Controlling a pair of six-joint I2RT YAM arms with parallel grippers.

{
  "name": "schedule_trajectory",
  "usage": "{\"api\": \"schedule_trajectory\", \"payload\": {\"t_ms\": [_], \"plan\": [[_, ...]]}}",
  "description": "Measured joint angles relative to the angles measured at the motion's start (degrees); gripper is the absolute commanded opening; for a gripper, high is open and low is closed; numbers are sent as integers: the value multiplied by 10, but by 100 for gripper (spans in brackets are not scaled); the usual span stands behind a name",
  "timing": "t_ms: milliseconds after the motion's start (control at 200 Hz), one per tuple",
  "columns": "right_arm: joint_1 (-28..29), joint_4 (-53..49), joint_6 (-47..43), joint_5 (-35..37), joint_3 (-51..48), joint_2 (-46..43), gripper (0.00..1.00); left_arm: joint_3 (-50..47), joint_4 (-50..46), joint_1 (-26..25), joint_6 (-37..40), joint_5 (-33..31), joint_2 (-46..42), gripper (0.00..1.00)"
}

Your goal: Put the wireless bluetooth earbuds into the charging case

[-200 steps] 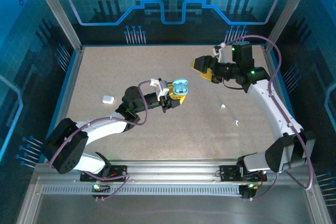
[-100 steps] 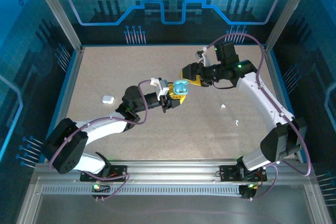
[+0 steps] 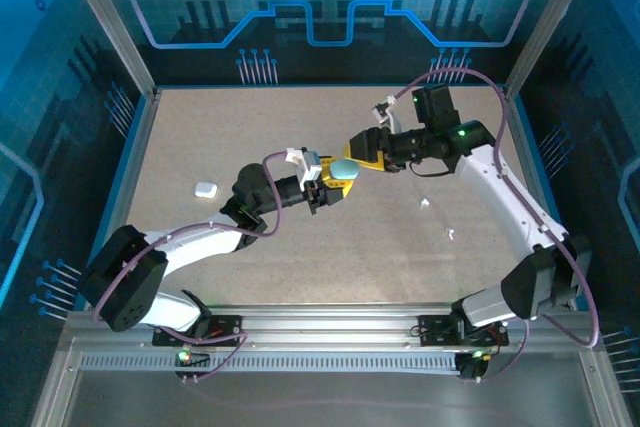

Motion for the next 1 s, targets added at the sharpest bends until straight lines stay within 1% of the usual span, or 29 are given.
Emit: {"api": "schedule_trajectory", "payload": {"t_ms": [180, 295, 425, 675, 790, 915, 1001], "plan": [[-29, 41, 31, -61, -53, -26, 73, 0, 11, 10, -25, 0, 0, 35], [-30, 60, 52, -99, -73, -26, 71, 2, 28, 14, -41, 1, 0, 35], [-30, 75, 67, -125, -76, -20, 68, 9, 38, 14, -52, 2, 2, 34], [-25, 113, 96, -146, -76, -2, 63, 11, 41, 14, -57, 5, 6, 34], [-16, 129, 108, -150, -76, 7, 59, 12, 40, 14, -57, 6, 10, 35], [-7, 146, 118, -155, -76, 15, 52, 12, 37, 16, -57, 8, 13, 34], [-3, 151, 122, -156, -75, 17, 50, 12, 33, 17, -57, 10, 15, 35]]}}
